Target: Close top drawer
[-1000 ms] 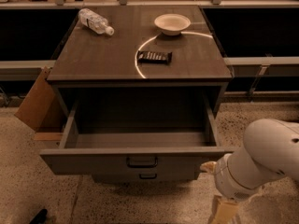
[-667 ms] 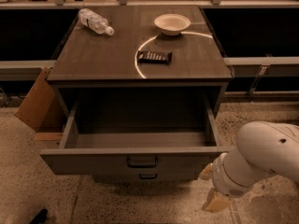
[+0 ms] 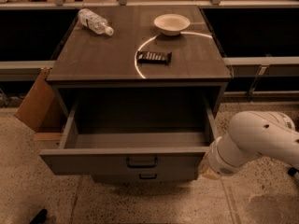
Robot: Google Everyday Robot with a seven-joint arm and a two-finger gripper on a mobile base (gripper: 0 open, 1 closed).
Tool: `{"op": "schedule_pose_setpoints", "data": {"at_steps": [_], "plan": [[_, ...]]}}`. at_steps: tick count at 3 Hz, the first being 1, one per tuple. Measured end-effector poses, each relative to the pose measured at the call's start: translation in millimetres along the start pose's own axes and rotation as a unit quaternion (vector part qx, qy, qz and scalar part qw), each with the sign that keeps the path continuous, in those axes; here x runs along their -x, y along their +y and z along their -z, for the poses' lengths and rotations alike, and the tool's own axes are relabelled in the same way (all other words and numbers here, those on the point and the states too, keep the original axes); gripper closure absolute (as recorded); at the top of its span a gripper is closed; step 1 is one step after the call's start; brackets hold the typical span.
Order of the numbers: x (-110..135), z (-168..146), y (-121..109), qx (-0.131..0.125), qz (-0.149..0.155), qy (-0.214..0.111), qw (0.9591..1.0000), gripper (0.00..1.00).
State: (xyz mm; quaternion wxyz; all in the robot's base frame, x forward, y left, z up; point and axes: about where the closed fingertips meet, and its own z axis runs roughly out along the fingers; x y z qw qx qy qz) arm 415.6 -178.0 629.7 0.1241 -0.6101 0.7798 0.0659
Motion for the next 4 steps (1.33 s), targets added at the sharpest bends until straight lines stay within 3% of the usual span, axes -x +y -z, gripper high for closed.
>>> {"op": "schedule_pose_setpoints", "data": {"at_steps": [2,3,4], "plan": [[10.4,-4.0,-49.1,-0.052,-0.052,-0.001,0.9973,1.00],[10.4,-4.0,-49.1,-0.052,-0.052,-0.001,0.9973,1.00],[10.0,-2.3,-68.5,-0.079,-0.060,-0.002,0.9951,1.00]]}}
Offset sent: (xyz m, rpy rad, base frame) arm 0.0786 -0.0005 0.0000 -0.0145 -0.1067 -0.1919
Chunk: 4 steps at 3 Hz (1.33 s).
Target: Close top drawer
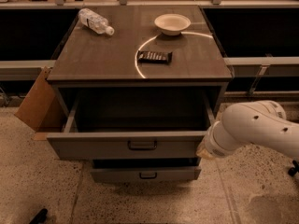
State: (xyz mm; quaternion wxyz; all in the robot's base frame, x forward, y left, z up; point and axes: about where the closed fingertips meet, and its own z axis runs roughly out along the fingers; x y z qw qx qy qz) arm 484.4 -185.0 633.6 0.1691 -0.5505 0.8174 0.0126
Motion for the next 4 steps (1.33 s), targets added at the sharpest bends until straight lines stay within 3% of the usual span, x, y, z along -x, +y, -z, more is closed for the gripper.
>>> {"op": "schedule_pose_setpoints", "data": {"at_steps": [2,4], "plan": [[14.7,-18.2,-71.5,-0.066,-0.012,0.020,0.9976,1.00],[28.0,-28.8,-125.1,-0.100,-0.016,0.024,0.9946,1.00]]}}
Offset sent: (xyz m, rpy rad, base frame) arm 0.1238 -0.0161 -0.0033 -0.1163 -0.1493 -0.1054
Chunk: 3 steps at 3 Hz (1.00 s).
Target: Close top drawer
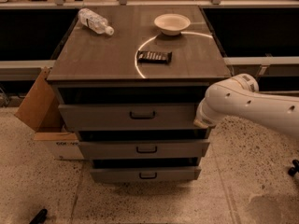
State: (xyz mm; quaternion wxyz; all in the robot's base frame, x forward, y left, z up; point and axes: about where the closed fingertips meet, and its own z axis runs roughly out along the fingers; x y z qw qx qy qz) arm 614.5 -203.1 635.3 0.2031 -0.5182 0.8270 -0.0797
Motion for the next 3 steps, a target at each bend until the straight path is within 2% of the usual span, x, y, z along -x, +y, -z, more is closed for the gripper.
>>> {"op": "schedule_pose_setpoints", "data": {"at_steps": [1,2,3], "plan": [[-3.5,5.5,-6.7,-0.009,-0.005,-0.005,0.9999,1.00],[-9.2,29.6,2.7,-0.010,-0.010,-0.039,0.9991,1.00],[-25.4,66.5,23.2,0.000,-0.012,-0.067,0.9977,1.00]]}}
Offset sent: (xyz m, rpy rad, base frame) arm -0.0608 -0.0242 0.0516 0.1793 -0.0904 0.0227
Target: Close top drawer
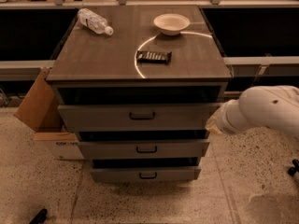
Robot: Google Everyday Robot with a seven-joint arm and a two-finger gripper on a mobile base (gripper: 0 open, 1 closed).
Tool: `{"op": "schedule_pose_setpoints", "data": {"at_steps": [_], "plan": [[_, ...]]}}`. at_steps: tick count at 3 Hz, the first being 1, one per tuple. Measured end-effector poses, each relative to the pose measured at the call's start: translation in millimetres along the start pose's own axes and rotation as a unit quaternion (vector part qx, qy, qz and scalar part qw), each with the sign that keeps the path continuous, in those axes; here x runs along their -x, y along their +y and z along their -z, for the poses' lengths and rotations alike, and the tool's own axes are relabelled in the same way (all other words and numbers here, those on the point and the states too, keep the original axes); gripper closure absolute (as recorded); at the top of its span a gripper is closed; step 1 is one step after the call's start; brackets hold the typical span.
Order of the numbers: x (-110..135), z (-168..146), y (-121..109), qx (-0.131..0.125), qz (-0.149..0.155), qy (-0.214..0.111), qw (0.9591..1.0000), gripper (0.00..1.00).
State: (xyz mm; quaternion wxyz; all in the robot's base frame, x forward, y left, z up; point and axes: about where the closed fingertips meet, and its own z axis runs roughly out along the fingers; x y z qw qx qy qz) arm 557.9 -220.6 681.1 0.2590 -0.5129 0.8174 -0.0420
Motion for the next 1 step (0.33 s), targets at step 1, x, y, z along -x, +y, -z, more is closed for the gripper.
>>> {"op": "schedule_pose_setpoints", "data": {"at_steps": [1], "plan": [[-4.8,35.5,19.2,0.026,-0.001,-0.033,0.9991,1.00]]}}
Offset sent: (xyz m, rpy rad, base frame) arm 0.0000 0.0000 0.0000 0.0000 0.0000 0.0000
